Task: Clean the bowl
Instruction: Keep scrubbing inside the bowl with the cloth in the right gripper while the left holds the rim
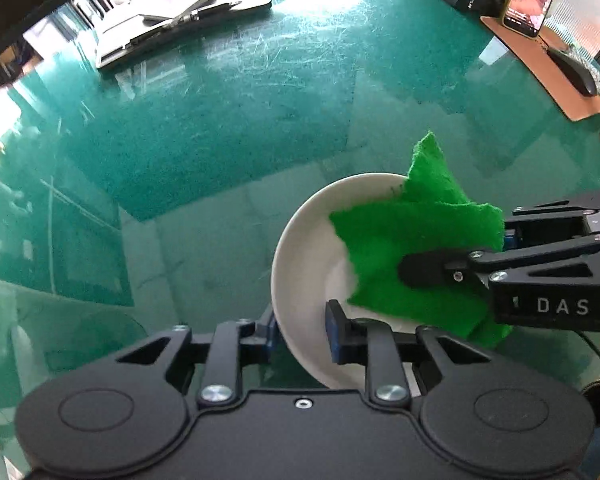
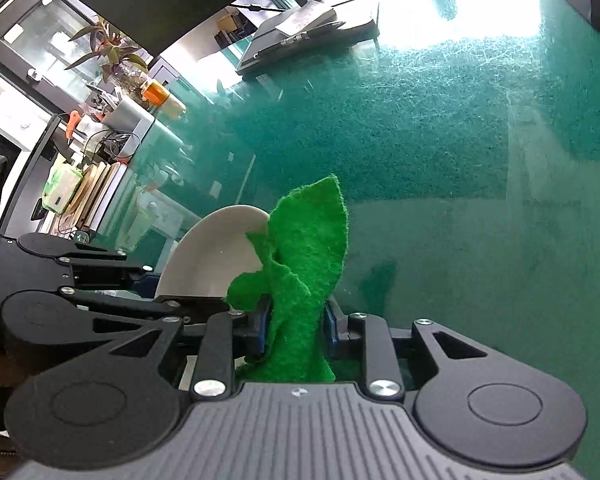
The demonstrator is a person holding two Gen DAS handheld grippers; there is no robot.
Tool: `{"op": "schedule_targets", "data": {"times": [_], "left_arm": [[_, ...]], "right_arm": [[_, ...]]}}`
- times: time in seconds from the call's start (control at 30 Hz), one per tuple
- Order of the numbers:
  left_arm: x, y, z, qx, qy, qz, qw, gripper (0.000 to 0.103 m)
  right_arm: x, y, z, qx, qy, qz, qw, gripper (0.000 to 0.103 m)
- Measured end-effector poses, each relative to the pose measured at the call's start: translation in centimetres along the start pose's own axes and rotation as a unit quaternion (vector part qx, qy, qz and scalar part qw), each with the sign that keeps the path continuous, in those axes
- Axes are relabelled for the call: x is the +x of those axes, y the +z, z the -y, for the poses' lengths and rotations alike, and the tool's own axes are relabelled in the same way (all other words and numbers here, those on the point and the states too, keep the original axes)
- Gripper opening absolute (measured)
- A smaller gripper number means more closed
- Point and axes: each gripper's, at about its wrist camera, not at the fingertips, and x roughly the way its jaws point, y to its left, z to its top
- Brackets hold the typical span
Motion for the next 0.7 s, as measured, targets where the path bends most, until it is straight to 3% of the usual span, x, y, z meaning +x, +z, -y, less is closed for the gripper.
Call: {"op": "schedule_targets", "data": {"times": [0.17,0.3,0.43,0.57,0.7], "left_arm": [[0.6,0.3,-0.4,0.007,-0.006,-0.001,1.0,0.025],[0.7,1.1,0.1,0.06,0.002,-0.005,0.9982,0.026],[0.5,1.2,0.1,0.078,-0.003,0.0,0.9969,0.026],[0.5,1.2,0.0,0.068,0.004,0.011,0.9976,0.027],[0.7,1.2,-1.0,0.034,0.011,0.026,0.999,0.036]], "right_arm": [[0.1,-0.1,-0.1,-0.007,-0.002,-0.005,1.0,0.028],[0.1,0.1,-0.3,-0.014,-0.006,-0.013,1.0,0.028],[0.6,2.4,-0.4,-0.027,-0.017,-0.012,0.999,0.03],[1.8,5.0,-1.6,-0.064,-0.006,-0.013,0.998,0.032],[3.2,5.6,-2.4,-0.078,-0.01,-0.005,0.997,0.032]]}}
